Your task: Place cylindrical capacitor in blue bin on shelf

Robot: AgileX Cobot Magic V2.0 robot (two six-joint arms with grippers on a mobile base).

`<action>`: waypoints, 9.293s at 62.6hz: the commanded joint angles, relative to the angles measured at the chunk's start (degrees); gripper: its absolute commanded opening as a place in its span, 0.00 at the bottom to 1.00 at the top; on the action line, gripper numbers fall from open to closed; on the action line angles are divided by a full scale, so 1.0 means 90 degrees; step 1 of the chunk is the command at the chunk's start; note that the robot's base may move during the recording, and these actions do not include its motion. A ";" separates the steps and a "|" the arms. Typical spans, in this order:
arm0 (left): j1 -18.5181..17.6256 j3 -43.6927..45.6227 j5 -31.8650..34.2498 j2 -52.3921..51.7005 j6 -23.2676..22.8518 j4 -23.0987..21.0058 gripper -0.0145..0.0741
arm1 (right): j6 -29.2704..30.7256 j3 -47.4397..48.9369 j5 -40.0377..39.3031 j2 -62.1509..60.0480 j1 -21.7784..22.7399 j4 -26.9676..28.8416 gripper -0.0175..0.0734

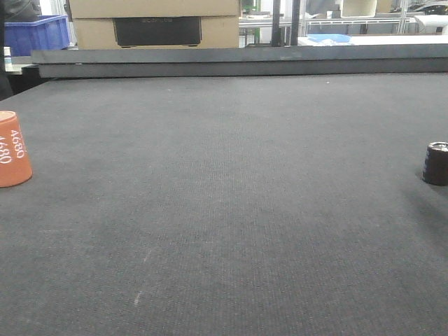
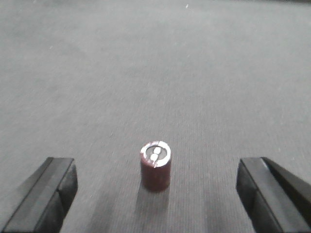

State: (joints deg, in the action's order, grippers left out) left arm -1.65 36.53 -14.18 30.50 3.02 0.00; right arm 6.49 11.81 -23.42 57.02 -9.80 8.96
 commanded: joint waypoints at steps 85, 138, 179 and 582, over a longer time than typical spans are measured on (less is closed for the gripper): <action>-0.0050 0.0067 0.0155 0.0010 0.0003 -0.0133 0.75 | 0.0001 0.0712 -0.4675 0.5269 -0.0012 0.0156 0.76; -0.0050 -0.1666 0.1825 0.0037 0.0003 -0.0149 0.75 | 0.0001 0.0712 -0.3453 0.3398 -0.0012 -0.0370 0.02; -0.0888 -0.2823 0.6225 0.3889 -0.0382 -0.0111 0.75 | 0.0001 0.0712 -0.2139 0.2328 -0.0012 -0.0383 0.02; -0.0151 0.2498 -0.3260 0.1772 0.0480 0.0000 0.04 | 0.0001 0.5085 0.6824 -0.1519 -0.0012 -0.0245 0.01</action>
State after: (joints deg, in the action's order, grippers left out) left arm -3.33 58.84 -44.46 46.68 7.30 0.00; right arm 6.39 57.03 39.12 43.64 -9.80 6.95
